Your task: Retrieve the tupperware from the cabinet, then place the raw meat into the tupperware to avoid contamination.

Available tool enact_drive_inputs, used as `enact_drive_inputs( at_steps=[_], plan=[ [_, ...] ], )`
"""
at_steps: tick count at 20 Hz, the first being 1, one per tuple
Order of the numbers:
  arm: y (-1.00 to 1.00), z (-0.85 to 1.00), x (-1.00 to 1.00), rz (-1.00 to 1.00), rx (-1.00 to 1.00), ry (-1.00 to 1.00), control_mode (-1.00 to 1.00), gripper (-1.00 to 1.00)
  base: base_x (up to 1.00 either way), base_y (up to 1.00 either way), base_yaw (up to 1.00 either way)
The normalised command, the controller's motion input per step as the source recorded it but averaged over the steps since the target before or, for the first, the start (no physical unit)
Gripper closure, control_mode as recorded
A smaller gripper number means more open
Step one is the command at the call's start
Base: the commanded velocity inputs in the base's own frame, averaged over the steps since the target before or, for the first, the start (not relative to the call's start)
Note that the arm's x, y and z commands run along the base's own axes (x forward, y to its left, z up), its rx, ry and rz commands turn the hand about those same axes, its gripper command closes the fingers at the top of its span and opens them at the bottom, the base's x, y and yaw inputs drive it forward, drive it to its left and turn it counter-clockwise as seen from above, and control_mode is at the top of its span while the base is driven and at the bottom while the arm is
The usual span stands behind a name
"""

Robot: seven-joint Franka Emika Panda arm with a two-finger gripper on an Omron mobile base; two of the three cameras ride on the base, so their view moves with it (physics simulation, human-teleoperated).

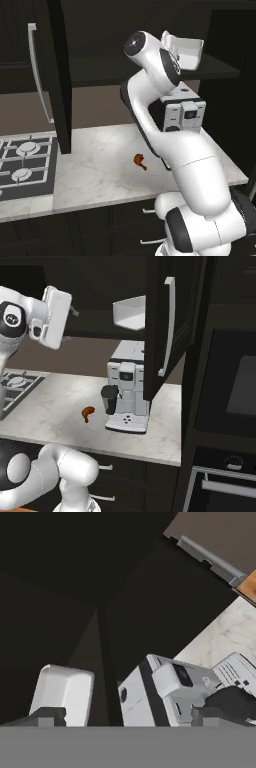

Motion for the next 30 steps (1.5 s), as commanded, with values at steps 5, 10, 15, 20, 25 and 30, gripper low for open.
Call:
enact_drive_inputs(
  at_steps=[5,10,15,20,25,30],
  plan=[
    [-0.39,0.1,0.2,-0.03,0.22,0.05,-1.0,-1.0,0.0,0.0,0.0],
    [-0.17,0.0,0.4,-0.01,0.05,-0.02,-1.0,-1.0,0.0,0.0,0.0],
    [0.0,0.0,0.47,0.0,0.0,-0.15,-1.0,-1.0,0.0,0.0,0.0],
    [-0.07,0.0,0.58,0.04,0.02,-0.1,-1.0,-1.0,0.0,0.0,0.0],
    [-0.11,0.01,0.58,0.02,0.02,0.0,-1.0,-1.0,0.0,0.0,0.0],
    [-0.03,0.02,0.59,0.01,0.03,-0.01,-1.0,-1.0,0.0,0.0,0.0]
  ],
)
